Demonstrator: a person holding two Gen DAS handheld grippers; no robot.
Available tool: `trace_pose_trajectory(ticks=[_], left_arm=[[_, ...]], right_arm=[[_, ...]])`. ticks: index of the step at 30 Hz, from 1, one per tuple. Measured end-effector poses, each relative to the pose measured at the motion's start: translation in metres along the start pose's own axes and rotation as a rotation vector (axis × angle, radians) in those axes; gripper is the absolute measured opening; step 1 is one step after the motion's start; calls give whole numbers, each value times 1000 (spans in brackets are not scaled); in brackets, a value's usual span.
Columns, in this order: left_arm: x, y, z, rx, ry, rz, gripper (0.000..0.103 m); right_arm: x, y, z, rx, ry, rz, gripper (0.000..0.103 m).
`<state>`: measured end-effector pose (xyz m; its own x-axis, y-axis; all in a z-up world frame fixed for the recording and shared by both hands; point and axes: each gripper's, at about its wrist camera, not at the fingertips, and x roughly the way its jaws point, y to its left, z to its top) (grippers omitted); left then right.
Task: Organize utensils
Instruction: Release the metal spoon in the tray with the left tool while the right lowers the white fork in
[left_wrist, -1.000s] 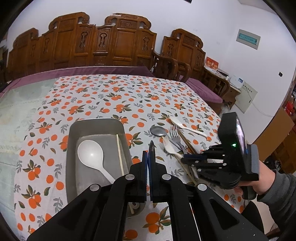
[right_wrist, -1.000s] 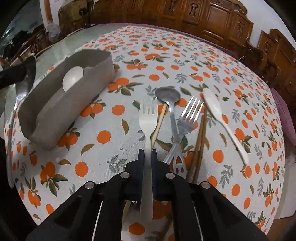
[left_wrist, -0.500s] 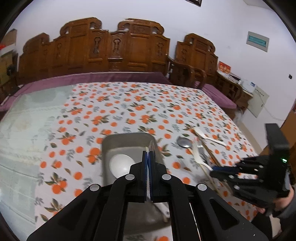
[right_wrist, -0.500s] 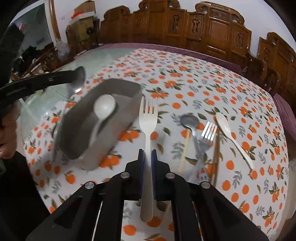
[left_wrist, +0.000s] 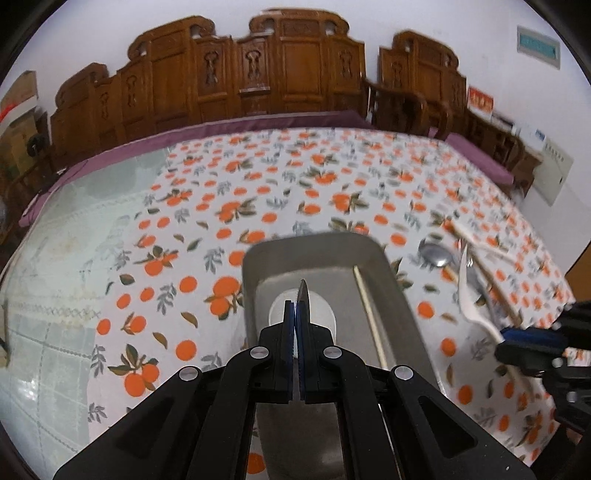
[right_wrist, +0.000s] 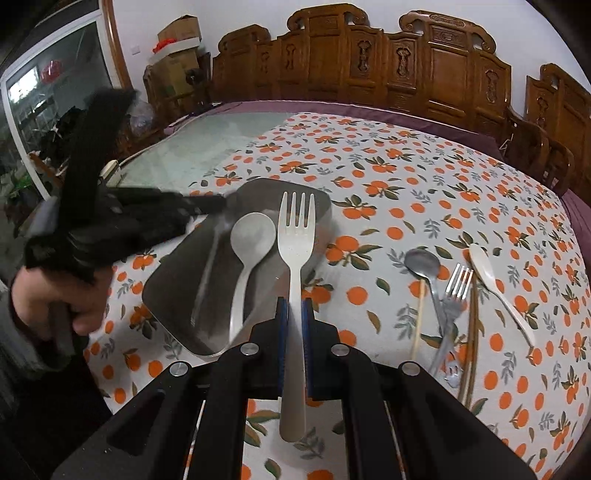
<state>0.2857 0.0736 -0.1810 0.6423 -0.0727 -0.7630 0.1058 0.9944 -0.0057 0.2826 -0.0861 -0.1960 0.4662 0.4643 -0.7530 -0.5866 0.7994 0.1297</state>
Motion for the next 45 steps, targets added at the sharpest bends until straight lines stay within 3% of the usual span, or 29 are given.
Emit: trace_pose_trajectory(ticks=[8, 12, 16, 22, 27, 29, 45], left_arm=[[18, -3, -8, 6, 59, -6, 1], [12, 3, -5, -23, 45, -23, 1], [-3, 12, -2, -52, 16, -33, 16], [-32, 30, 3, -88, -46, -25, 30], [-45, 42, 4, -94, -65, 1, 33], [-48, 48, 4, -102, -68, 9, 42], [-56, 64, 2, -132, -72, 20, 44]], right_arm=[[4, 9, 6, 12, -9, 12, 9], [6, 13, 9, 21, -9, 8, 9], [8, 15, 11, 29, -10, 7, 9], [21, 23, 24, 64, -12, 17, 9], [40, 35, 33, 86, 1, 33, 9], [48, 40, 35, 95, 7, 39, 9], [109, 53, 41, 92, 72, -10, 9]])
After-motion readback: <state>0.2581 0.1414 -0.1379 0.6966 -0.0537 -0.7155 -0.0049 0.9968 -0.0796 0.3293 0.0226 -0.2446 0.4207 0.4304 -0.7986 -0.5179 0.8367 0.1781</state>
